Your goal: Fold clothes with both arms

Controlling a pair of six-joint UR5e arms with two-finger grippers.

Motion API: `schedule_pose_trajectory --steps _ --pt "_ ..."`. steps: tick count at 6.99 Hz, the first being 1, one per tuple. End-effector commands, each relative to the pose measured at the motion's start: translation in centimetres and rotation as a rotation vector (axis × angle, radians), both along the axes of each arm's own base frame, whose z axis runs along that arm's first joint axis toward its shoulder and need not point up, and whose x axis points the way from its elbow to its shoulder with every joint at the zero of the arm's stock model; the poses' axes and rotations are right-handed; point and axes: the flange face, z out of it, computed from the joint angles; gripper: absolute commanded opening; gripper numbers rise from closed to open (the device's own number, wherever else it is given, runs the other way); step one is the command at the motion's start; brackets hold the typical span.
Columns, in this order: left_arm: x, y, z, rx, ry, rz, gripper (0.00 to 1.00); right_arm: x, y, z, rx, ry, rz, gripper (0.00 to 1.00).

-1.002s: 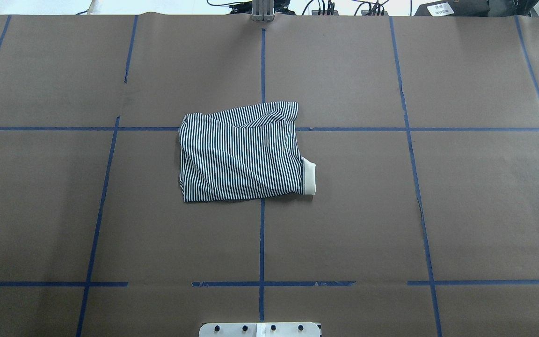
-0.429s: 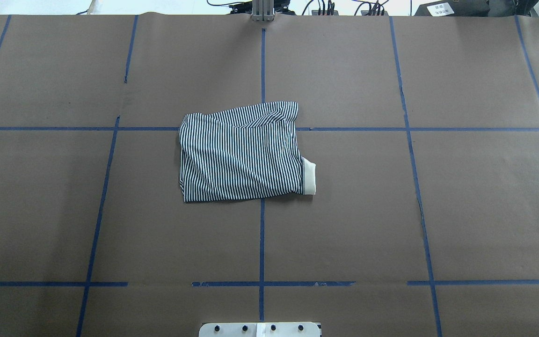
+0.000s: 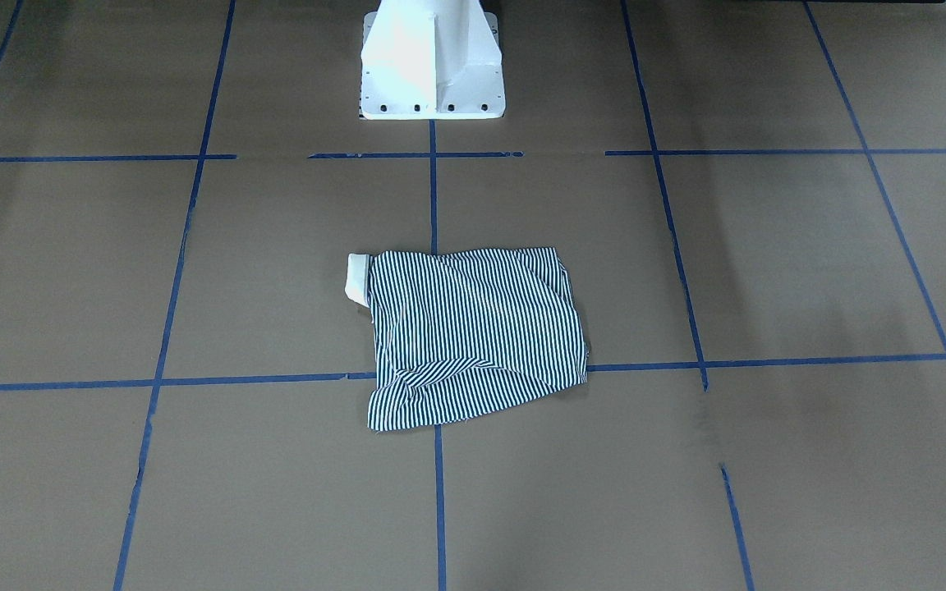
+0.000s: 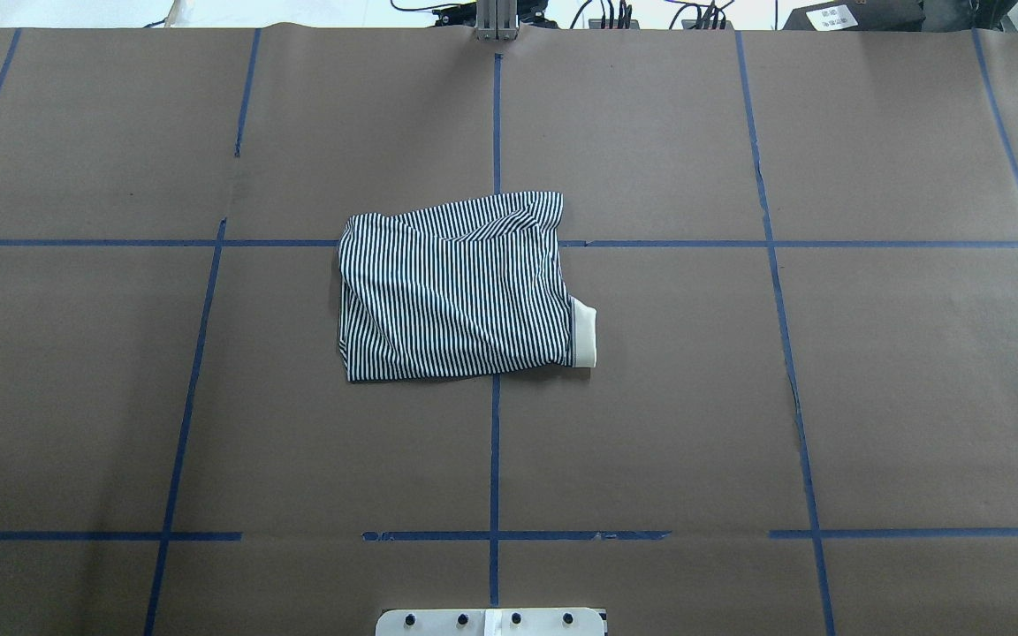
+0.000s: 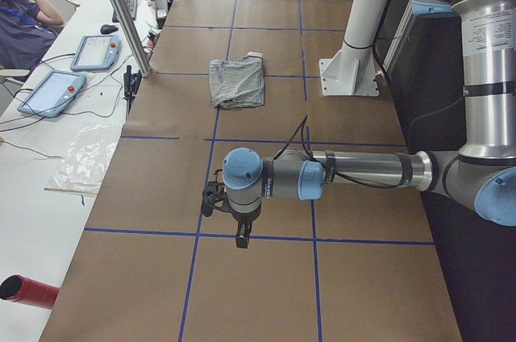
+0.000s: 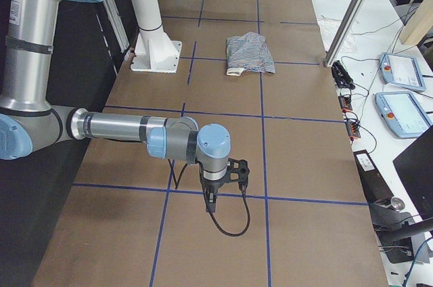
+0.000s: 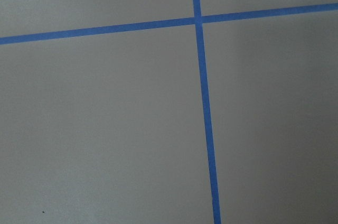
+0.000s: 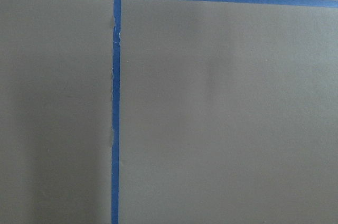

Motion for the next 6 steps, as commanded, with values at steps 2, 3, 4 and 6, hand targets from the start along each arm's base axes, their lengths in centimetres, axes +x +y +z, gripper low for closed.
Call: schedule_pose_trajectory --steps 2,3,4,6 --pt "-0.09 0.29 -1.06 -0.042 -0.002 -0.002 1.00 -0.95 -0.39 -0.20 -0.002 -0.024 -0.010 1.00" --pt "-0.03 0.28 -1.00 -0.042 -0.002 0.000 1.00 -1.14 -0.58 -0.33 0.004 -0.026 -0.018 1.00" --pt "-0.02 0.26 -1.02 -0.040 0.000 0.000 1.00 -1.26 -0.62 -0.41 0.009 -0.026 -0.025 1.00" --pt "-0.02 0.10 -1.24 -0.034 -0.001 0.000 1.00 -1.26 -0.74 -0.56 0.026 -0.025 -0.027 1.00"
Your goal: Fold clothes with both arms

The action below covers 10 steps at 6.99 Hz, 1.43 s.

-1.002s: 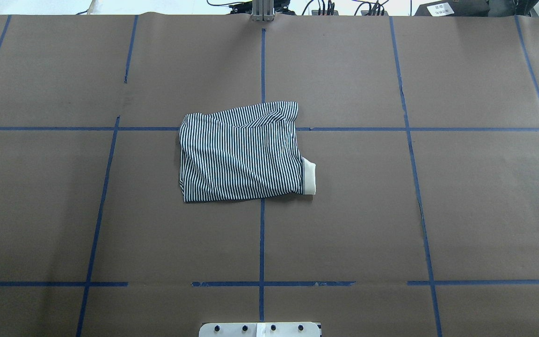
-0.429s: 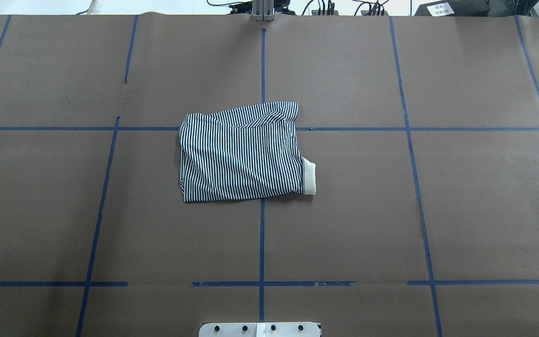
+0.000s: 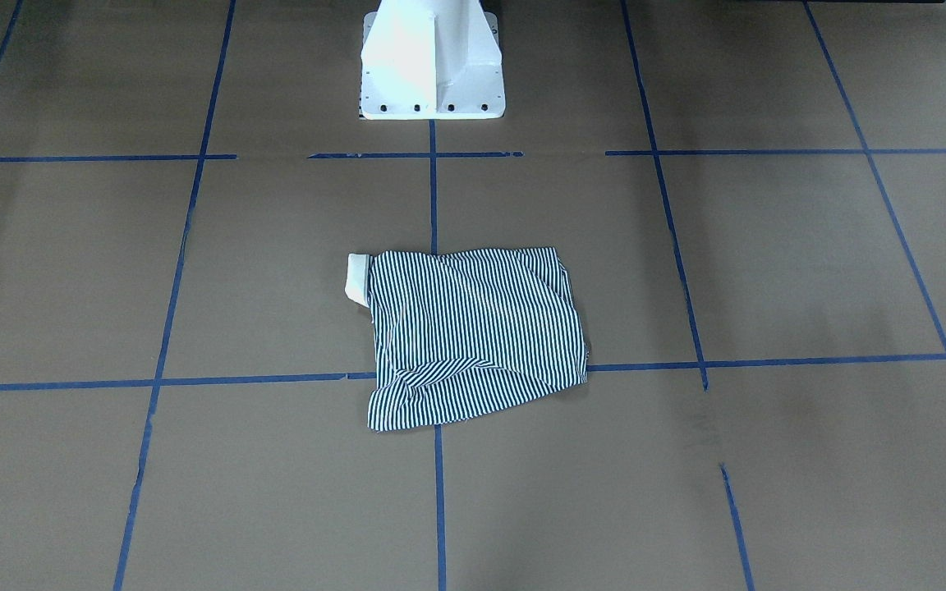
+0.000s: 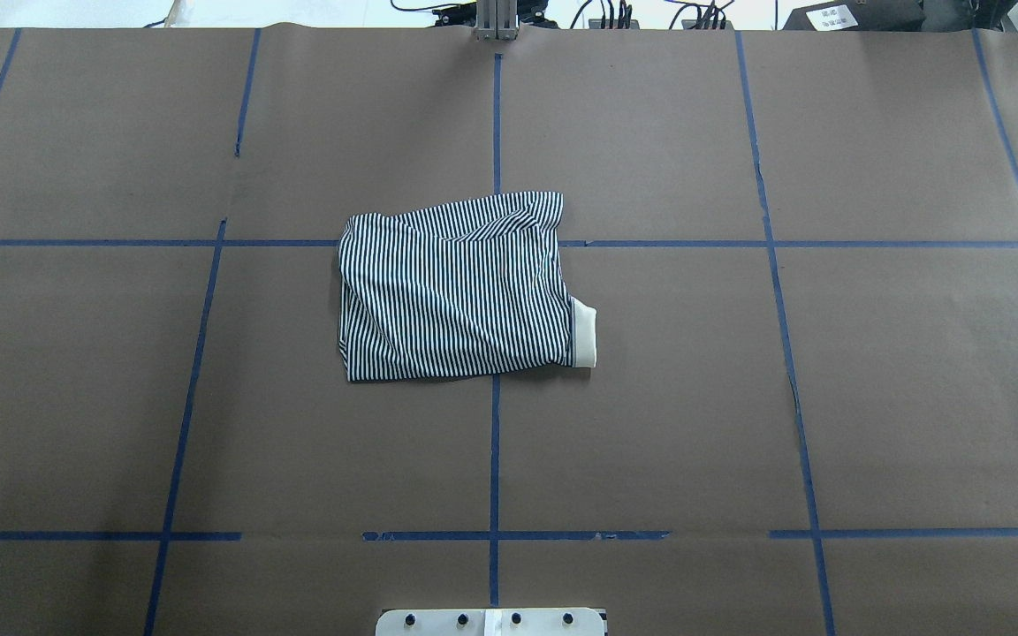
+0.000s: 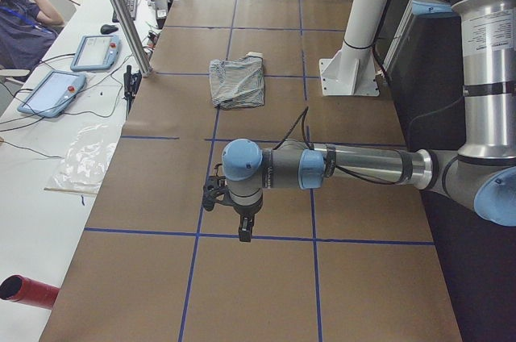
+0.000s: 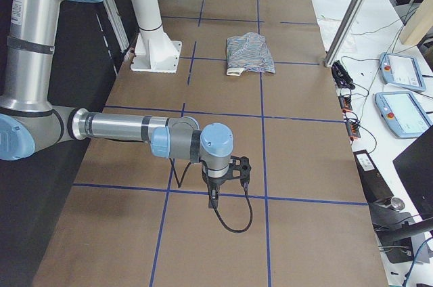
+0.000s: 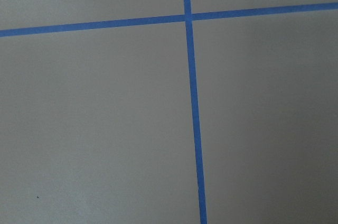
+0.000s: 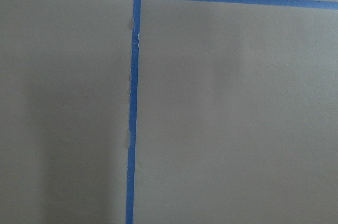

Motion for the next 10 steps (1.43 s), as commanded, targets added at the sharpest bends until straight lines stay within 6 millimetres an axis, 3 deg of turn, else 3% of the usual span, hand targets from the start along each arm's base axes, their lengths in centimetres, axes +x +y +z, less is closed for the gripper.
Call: schedule_pose_trajectory --steps 1,10 --pt "0.03 -0.17 -0.25 0.007 0.000 0.001 1.00 -0.02 -0.08 -0.14 0.008 0.002 -0.002 1.00" --pt "0.01 -0.17 -0.24 0.006 -0.001 0.000 1.00 -0.03 -0.05 -0.06 0.021 0.000 -0.002 1.00"
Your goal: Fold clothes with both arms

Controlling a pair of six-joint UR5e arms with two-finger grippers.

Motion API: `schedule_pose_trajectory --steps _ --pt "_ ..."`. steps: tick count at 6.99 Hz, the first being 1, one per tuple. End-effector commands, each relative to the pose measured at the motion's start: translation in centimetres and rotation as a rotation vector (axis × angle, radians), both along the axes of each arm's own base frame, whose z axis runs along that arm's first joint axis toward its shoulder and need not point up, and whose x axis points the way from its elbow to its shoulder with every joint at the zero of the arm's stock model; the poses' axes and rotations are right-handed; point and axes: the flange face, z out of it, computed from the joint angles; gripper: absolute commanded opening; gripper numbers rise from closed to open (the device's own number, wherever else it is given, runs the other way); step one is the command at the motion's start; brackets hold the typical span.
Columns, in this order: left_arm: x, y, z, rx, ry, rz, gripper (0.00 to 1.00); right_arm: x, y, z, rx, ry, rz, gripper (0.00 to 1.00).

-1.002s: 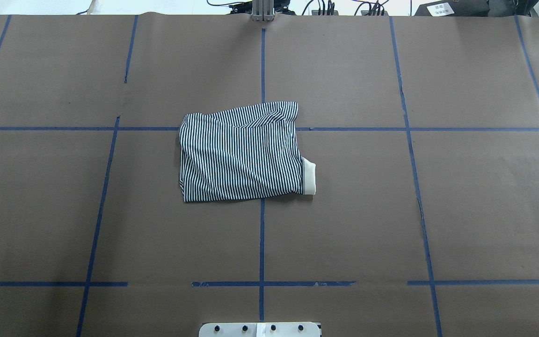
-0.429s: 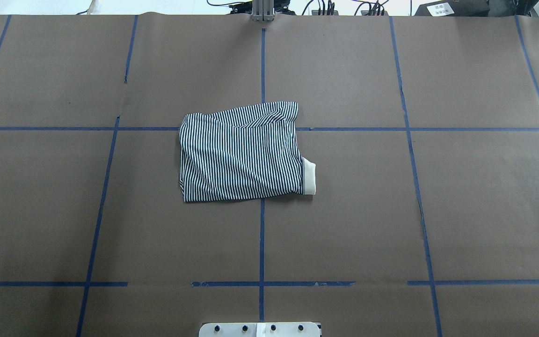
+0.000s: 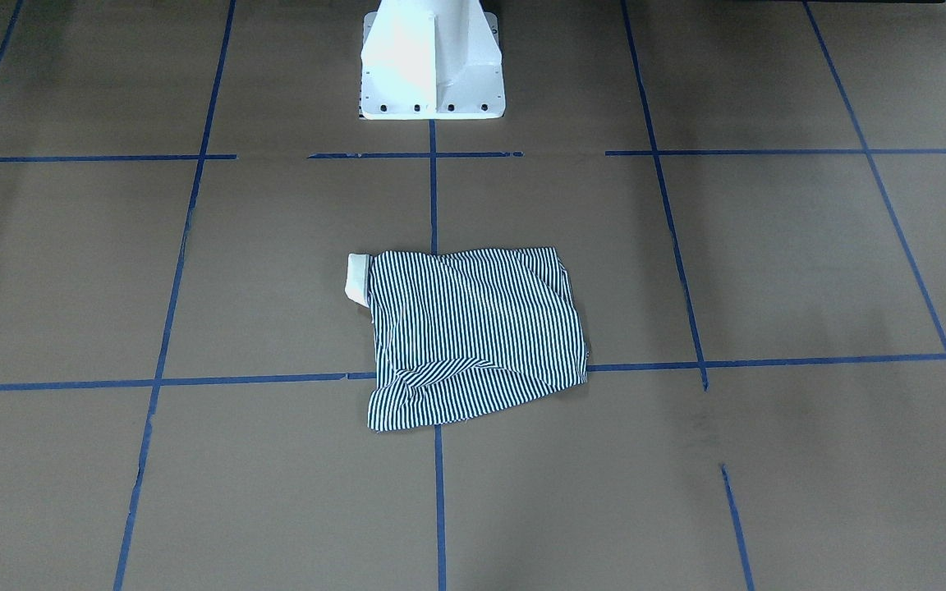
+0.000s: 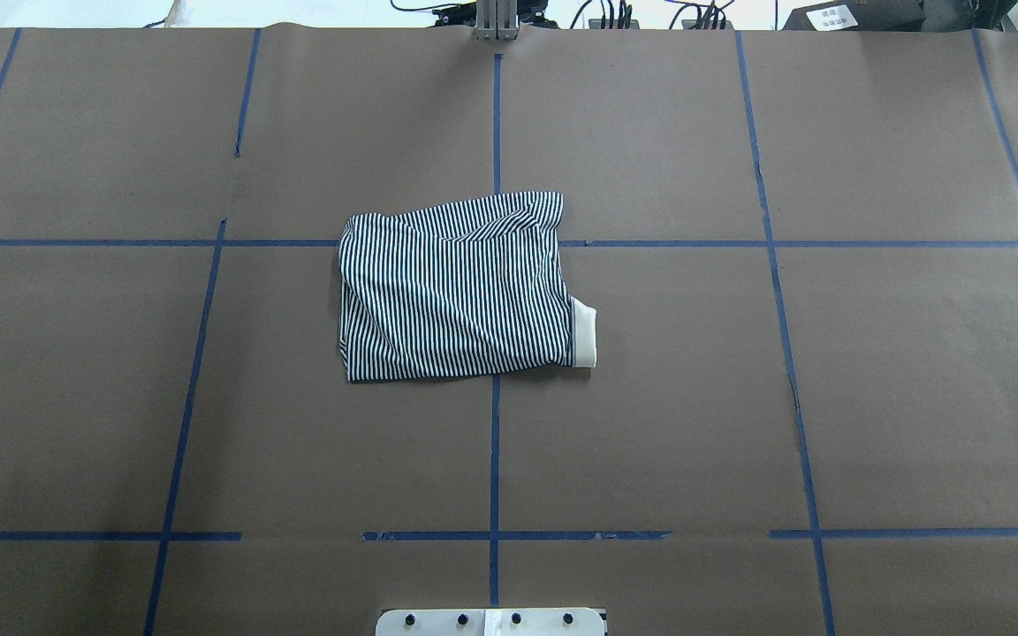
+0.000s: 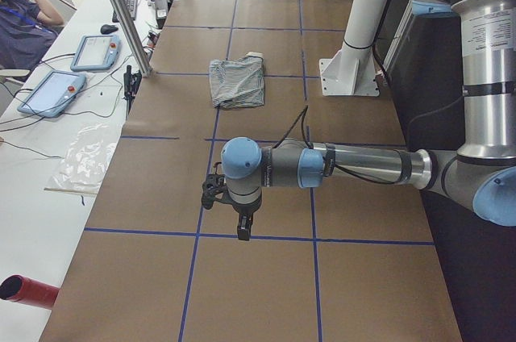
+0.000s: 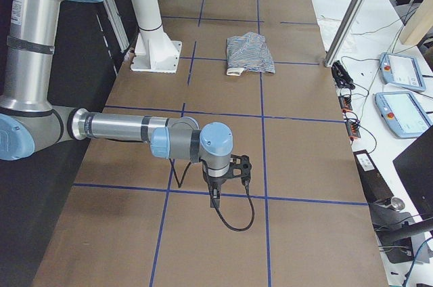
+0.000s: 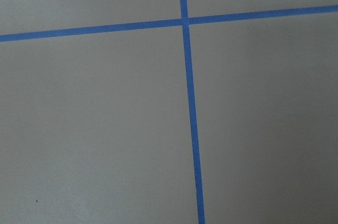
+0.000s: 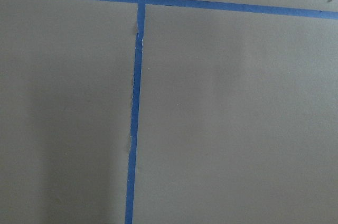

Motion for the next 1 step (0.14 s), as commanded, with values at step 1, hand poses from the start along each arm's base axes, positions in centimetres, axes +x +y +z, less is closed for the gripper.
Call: schedule_pose_trajectory --steps 1 --pt "-0.01 0.02 0.10 -0.003 -0.001 0.000 1.00 0.00 0.08 0.07 -0.002 0.000 0.000 1.00"
